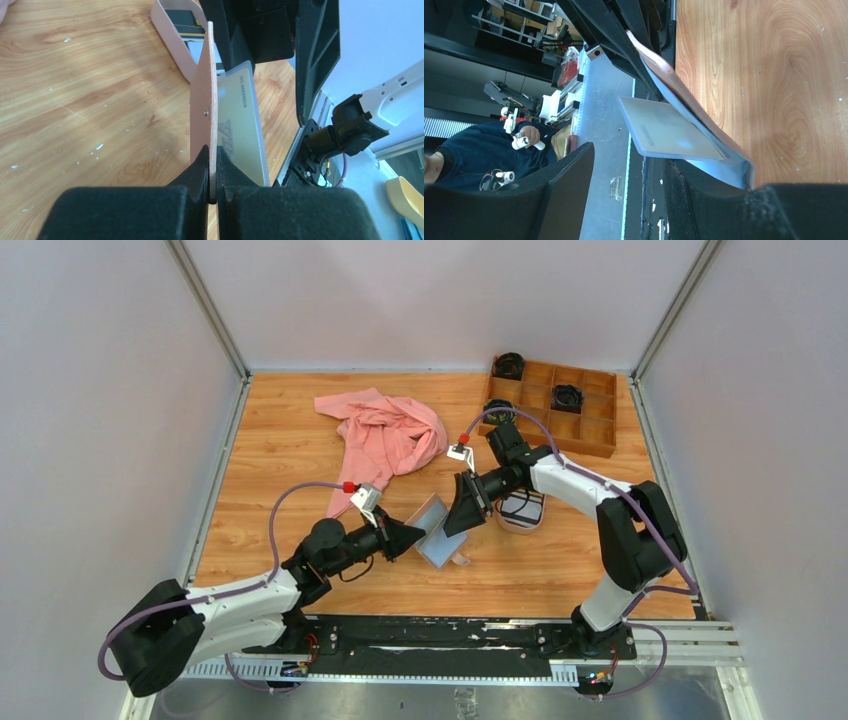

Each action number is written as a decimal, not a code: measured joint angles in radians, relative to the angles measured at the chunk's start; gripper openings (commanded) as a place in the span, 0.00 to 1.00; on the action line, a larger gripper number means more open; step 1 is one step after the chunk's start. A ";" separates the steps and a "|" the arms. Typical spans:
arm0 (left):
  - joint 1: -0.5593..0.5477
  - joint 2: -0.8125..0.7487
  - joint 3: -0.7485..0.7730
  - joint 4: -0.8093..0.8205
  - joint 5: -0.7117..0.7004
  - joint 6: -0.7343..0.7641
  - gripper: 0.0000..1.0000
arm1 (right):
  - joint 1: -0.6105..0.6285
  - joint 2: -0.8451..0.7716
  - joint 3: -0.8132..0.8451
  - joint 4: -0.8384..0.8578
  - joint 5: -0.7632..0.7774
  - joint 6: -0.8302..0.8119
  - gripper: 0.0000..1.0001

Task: Put the credit cards into the card holder
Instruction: Insert the credit card into the card holder.

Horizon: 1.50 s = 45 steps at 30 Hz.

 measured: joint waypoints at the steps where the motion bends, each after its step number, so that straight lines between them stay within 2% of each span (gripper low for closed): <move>1: 0.000 0.000 0.002 0.000 0.004 0.000 0.00 | 0.000 0.000 0.000 0.000 0.000 0.000 0.56; 5: 0.000 0.008 0.014 0.001 0.024 0.000 0.00 | 0.000 0.000 0.000 0.000 0.000 -0.001 0.57; 13: 0.000 0.021 0.016 0.000 0.050 -0.010 0.00 | 0.000 0.000 0.000 0.004 0.011 -0.021 0.46; 27: 0.000 0.030 0.016 0.018 0.058 -0.079 0.00 | 0.010 -0.030 -0.022 0.029 0.215 -0.124 0.35; 38: 0.000 0.157 0.003 0.110 0.031 -0.167 0.00 | 0.043 -0.030 -0.036 0.078 0.337 -0.128 0.34; 45: 0.001 0.352 -0.006 0.226 -0.018 -0.212 0.00 | 0.043 0.085 -0.036 0.105 0.403 -0.119 0.35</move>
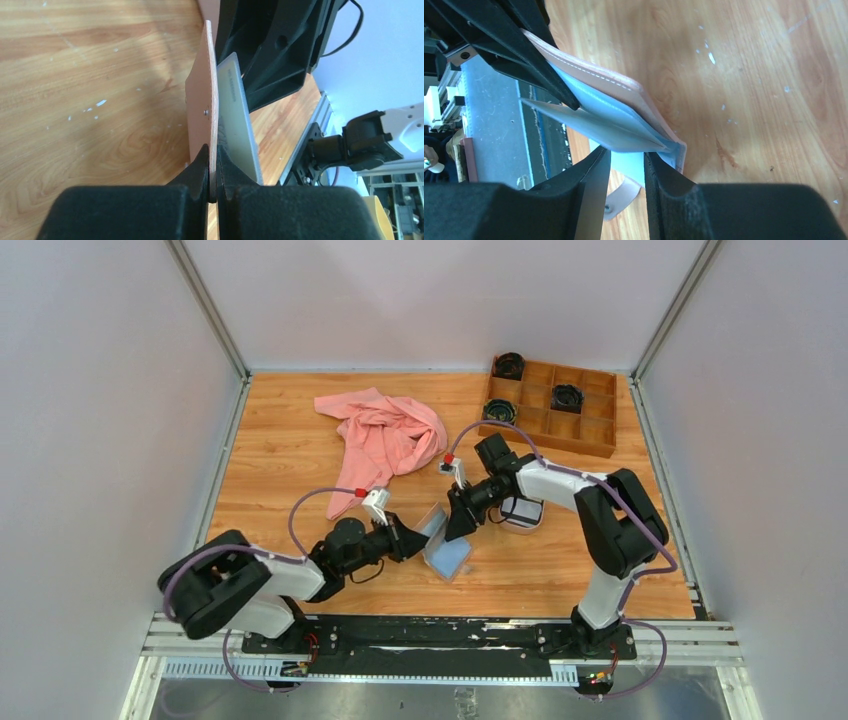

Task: Put the credit cards into the card holder
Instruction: Insert the credit card into the card holder.

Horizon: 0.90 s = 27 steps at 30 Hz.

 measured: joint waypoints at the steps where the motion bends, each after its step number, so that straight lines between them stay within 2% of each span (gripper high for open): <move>1: 0.000 0.039 -0.004 0.032 -0.006 -0.008 0.00 | 0.000 0.018 0.000 0.000 0.011 0.000 0.36; 6: 0.000 0.222 -0.021 0.193 -0.024 -0.059 0.03 | 0.000 0.061 0.000 0.001 0.052 0.000 0.37; 11: 0.000 0.318 -0.048 0.331 -0.037 -0.102 0.14 | 0.001 0.062 0.000 0.007 0.075 0.000 0.37; 18: 0.000 0.274 -0.057 0.326 -0.057 -0.118 0.36 | 0.005 0.085 0.000 0.013 0.098 0.000 0.38; 27: 0.000 0.151 -0.077 0.200 -0.076 -0.108 0.51 | 0.020 0.094 0.001 0.016 0.101 0.000 0.38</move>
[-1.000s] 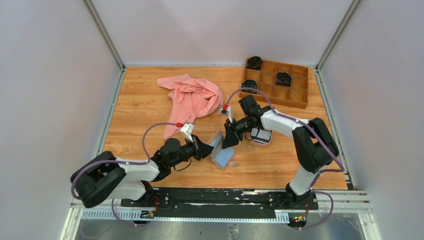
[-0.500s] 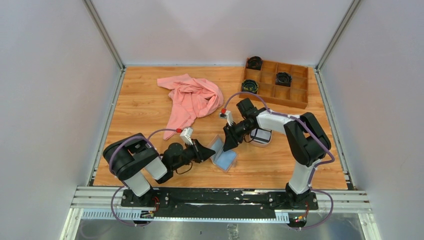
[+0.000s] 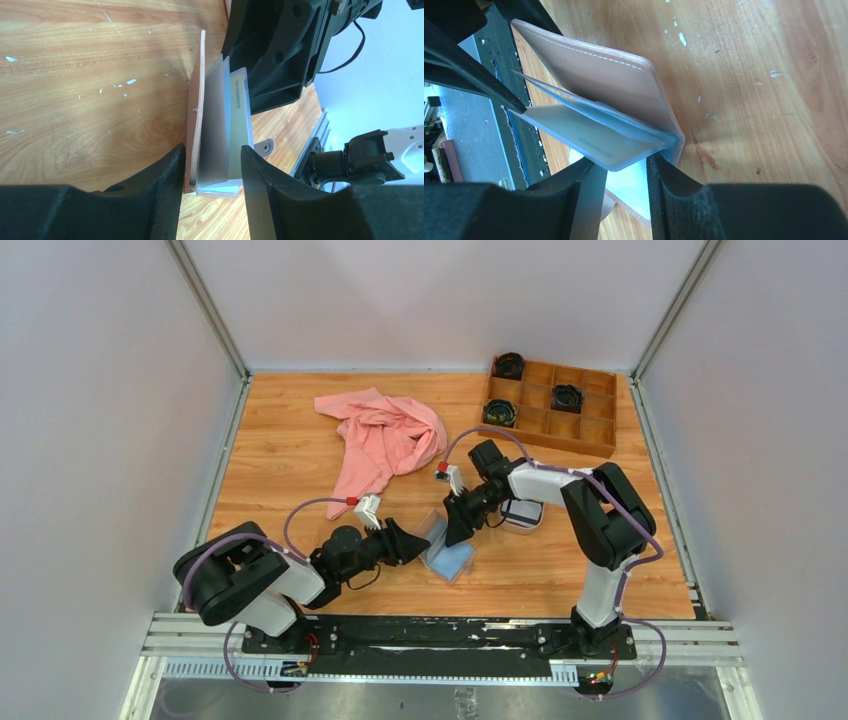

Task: Put the credit cards into the card holder
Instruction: Insert the credit card into the card holder.

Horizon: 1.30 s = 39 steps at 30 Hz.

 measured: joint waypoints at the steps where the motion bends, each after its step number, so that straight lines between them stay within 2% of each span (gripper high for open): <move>1: 0.000 -0.011 -0.001 -0.011 0.000 0.003 0.52 | 0.003 0.000 0.000 0.000 0.000 0.000 0.38; 11: 0.000 -0.179 0.005 -0.167 0.016 0.067 0.56 | 0.019 0.019 0.021 0.003 -0.003 0.009 0.39; 18: 0.000 -0.207 0.069 -0.330 0.024 0.137 0.52 | 0.021 0.028 0.036 0.005 -0.008 0.015 0.39; 23: 0.000 -0.158 0.128 -0.398 0.038 0.172 0.38 | 0.021 0.030 0.037 0.005 -0.013 0.016 0.39; 27: -0.001 -0.130 0.163 -0.443 0.035 0.192 0.14 | 0.021 0.030 0.037 0.005 -0.013 0.016 0.38; 30: -0.001 -0.118 0.183 -0.480 0.023 0.210 0.00 | 0.021 0.030 0.037 0.005 -0.013 0.015 0.39; 35: -0.001 -0.114 0.185 -0.496 -0.001 0.208 0.00 | 0.021 0.023 0.037 -0.001 -0.010 -0.003 0.41; 39: -0.001 -0.150 0.160 -0.500 -0.021 0.190 0.00 | 0.021 -0.041 0.037 -0.036 0.002 -0.053 0.42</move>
